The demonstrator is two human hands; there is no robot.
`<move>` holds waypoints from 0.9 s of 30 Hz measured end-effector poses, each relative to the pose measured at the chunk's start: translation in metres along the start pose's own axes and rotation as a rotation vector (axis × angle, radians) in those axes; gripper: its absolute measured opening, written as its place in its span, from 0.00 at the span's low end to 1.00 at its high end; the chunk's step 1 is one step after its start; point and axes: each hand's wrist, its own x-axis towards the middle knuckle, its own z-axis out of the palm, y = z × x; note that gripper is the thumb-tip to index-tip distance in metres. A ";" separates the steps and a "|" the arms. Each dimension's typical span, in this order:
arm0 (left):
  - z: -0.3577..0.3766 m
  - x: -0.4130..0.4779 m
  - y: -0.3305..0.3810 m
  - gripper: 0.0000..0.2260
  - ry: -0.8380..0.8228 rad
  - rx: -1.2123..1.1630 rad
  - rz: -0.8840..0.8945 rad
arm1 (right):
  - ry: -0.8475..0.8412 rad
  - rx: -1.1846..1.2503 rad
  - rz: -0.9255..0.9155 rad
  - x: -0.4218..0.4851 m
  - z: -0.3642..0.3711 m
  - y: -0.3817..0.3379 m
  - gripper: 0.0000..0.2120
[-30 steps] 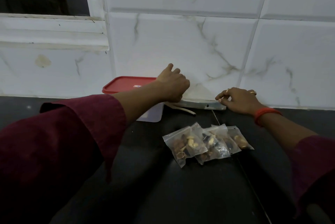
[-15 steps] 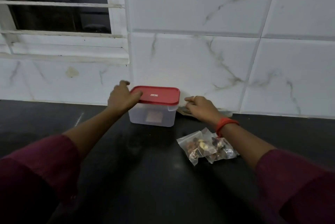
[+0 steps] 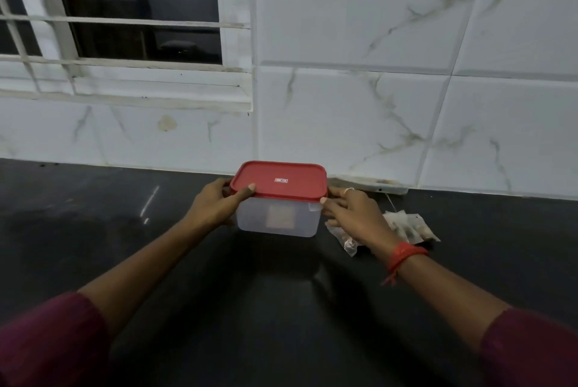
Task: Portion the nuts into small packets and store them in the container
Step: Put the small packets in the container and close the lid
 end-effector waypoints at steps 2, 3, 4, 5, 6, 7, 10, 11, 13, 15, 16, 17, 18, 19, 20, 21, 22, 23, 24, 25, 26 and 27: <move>-0.006 -0.030 0.000 0.33 0.008 0.035 -0.011 | -0.008 -0.009 -0.007 -0.030 -0.002 -0.005 0.20; -0.009 -0.045 0.001 0.34 0.011 0.047 -0.013 | -0.014 -0.003 -0.017 -0.044 -0.003 -0.008 0.20; -0.012 -0.061 0.002 0.36 0.015 0.051 -0.017 | -0.021 0.014 -0.020 -0.059 -0.003 -0.010 0.20; -0.015 -0.076 0.003 0.38 0.013 0.047 -0.020 | -0.025 0.035 -0.016 -0.073 -0.005 -0.013 0.20; -0.017 -0.091 0.005 0.40 0.006 0.039 -0.022 | -0.028 0.055 -0.011 -0.086 -0.006 -0.014 0.21; -0.020 -0.104 0.006 0.42 0.001 0.035 -0.021 | -0.029 0.064 -0.009 -0.100 -0.008 -0.015 0.22; -0.026 -0.133 0.007 0.42 -0.006 0.049 0.000 | -0.034 0.040 -0.024 -0.130 -0.014 -0.013 0.24; -0.026 -0.142 0.006 0.42 -0.006 0.038 0.004 | -0.039 0.033 -0.020 -0.139 -0.015 -0.015 0.25; -0.027 -0.151 0.003 0.42 -0.006 0.006 0.012 | -0.056 0.046 0.002 -0.149 -0.019 -0.014 0.26; -0.032 -0.156 -0.001 0.45 -0.035 0.019 0.026 | -0.046 0.025 0.022 -0.157 -0.022 -0.016 0.26; -0.035 -0.156 -0.003 0.48 -0.074 0.055 0.033 | -0.004 -0.030 0.013 -0.158 -0.024 -0.019 0.24; -0.040 -0.154 -0.006 0.52 -0.128 0.108 0.036 | 0.065 -0.106 -0.007 -0.160 -0.027 -0.024 0.22; -0.045 -0.151 -0.010 0.57 -0.188 0.156 0.043 | 0.156 -0.173 -0.051 -0.161 -0.028 -0.031 0.21; -0.049 -0.147 -0.013 0.60 -0.243 0.189 0.041 | 0.237 -0.216 -0.110 -0.162 -0.028 -0.040 0.19; -0.052 -0.140 -0.020 0.62 -0.285 0.194 0.056 | 0.288 -0.246 -0.175 -0.162 -0.025 -0.050 0.19; -0.054 -0.136 -0.023 0.63 -0.315 0.191 0.068 | 0.294 -0.278 -0.235 -0.162 -0.019 -0.062 0.18; -0.054 -0.127 -0.030 0.62 -0.347 0.174 0.094 | 0.273 -0.325 -0.291 -0.161 -0.011 -0.071 0.18; -0.054 -0.122 -0.029 0.61 -0.377 0.168 0.113 | 0.235 -0.378 -0.333 -0.159 0.000 -0.080 0.17; -0.051 -0.114 -0.034 0.58 -0.407 0.140 0.134 | 0.195 -0.429 -0.357 -0.156 0.013 -0.087 0.18; -0.049 -0.109 -0.035 0.56 -0.434 0.126 0.150 | 0.156 -0.473 -0.372 -0.152 0.027 -0.094 0.20; -0.044 -0.101 -0.037 0.55 -0.454 0.100 0.167 | 0.121 -0.514 -0.390 -0.146 0.040 -0.099 0.23; -0.042 -0.099 -0.037 0.53 -0.443 0.114 0.185 | 0.084 -0.560 -0.401 -0.141 0.054 -0.102 0.27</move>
